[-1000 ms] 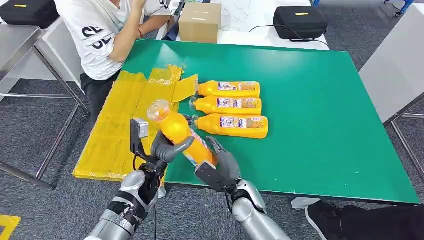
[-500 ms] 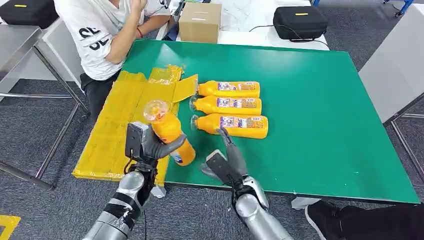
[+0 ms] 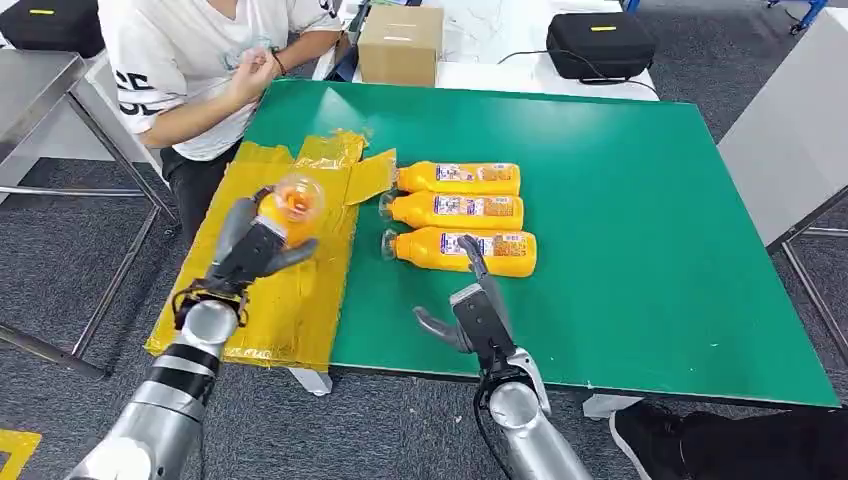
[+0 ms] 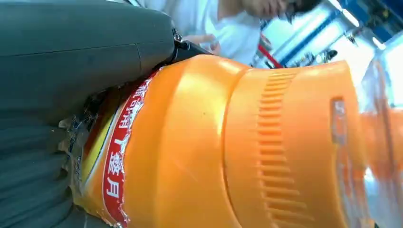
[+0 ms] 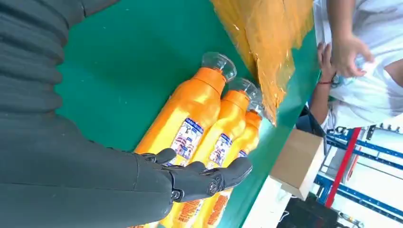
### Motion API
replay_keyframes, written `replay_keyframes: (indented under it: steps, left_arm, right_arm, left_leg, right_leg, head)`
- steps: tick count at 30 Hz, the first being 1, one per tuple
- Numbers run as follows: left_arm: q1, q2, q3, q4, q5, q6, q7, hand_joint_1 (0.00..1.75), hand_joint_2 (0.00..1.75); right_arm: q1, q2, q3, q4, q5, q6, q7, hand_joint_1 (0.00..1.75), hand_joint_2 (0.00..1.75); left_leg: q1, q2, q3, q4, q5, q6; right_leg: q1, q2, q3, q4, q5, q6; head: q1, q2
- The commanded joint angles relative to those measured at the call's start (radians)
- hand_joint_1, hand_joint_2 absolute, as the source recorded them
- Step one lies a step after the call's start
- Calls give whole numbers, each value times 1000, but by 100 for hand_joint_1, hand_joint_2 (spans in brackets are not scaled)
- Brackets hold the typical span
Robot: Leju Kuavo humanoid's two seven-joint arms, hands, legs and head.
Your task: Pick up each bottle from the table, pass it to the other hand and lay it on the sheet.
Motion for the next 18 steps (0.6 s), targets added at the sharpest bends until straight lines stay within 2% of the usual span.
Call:
replay_keyframes:
  steps: [1,6,9,17,18]
  left_arm:
    - [-125,104,-53,188,-222,-1,33,175,175]
    - [-237,164,-162,474,-410,-17,13,175,175]
    - [-285,166,-218,610,-486,-18,15,175,175]
    - [-285,163,-219,616,-487,-13,16,175,175]
    - [-285,163,-219,616,-487,-13,16,175,175]
  right_arm:
    - [-17,5,-40,7,-16,26,-6,0,175]
    - [-39,13,-33,50,-24,54,-25,0,175]
    - [-68,27,-13,95,-22,61,-38,0,175]
    - [-72,30,-11,99,-23,62,-39,0,175]
    - [-72,30,-11,99,-23,62,-39,0,175]
  left_leg:
    - [0,0,3,0,-2,-1]
    - [0,0,5,-1,-1,-1]
    - [0,1,5,0,-1,-1]
    - [0,1,2,-1,0,-1]
    - [1,1,6,0,-2,-2]
  right_leg:
    - [0,0,3,0,-2,-1]
    - [0,0,4,0,-2,-2]
    - [1,1,4,0,-1,-2]
    - [0,1,2,1,-1,-1]
    - [0,1,5,1,-2,-1]
  head:
    - [0,0]
    - [0,0]
    - [0,0]
    - [0,0]
    - [0,0]
